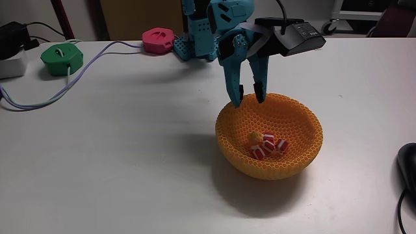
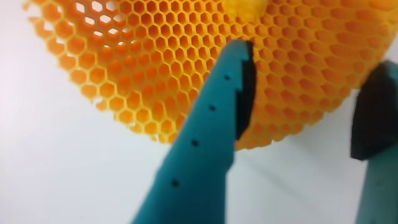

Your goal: Place cube pieces into the yellow basket

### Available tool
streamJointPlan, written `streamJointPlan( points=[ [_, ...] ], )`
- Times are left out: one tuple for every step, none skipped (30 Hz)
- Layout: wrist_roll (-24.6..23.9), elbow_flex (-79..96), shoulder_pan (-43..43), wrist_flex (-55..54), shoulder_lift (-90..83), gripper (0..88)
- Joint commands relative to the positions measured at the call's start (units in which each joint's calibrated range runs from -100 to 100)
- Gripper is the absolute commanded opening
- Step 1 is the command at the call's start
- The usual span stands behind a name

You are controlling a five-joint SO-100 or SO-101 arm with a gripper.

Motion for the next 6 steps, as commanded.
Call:
streamJointPlan(
  points=[
    [1.1, -0.3, -0.9, -3.4, -3.4, 32.5],
    [1.1, -0.2, -1.0, -3.2, -4.3, 32.8],
    [1.1, 0.3, -1.0, -3.7, -5.1, 33.2],
    [1.6, 0.4, -0.9, -3.5, -6.1, 33.2],
    [2.9, 0.6, -0.7, -2.4, -7.6, 33.4],
    [4.7, 1.4, -0.3, -1.1, -9.9, 32.9]
  ],
)
